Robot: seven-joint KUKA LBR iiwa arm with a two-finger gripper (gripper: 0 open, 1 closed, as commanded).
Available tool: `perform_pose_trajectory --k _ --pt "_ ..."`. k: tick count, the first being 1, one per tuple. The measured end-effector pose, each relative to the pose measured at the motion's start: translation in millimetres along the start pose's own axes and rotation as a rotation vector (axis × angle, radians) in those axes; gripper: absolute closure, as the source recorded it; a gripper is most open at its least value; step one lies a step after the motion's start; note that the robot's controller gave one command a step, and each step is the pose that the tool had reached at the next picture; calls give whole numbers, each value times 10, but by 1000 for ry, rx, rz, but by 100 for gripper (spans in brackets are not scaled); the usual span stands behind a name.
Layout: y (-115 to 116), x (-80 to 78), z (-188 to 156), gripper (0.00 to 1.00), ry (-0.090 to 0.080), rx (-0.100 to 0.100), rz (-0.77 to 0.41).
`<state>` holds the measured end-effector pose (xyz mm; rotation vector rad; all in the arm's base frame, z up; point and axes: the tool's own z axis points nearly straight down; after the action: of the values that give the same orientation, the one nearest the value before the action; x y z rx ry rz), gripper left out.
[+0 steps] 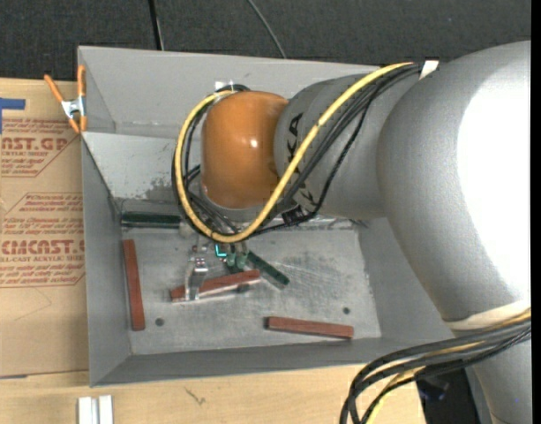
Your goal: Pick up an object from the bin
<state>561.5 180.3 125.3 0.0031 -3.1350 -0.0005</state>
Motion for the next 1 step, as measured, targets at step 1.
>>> perform_pose_trajectory --k 1 --pt "-6 -21 -47 0 -7 -1 1"
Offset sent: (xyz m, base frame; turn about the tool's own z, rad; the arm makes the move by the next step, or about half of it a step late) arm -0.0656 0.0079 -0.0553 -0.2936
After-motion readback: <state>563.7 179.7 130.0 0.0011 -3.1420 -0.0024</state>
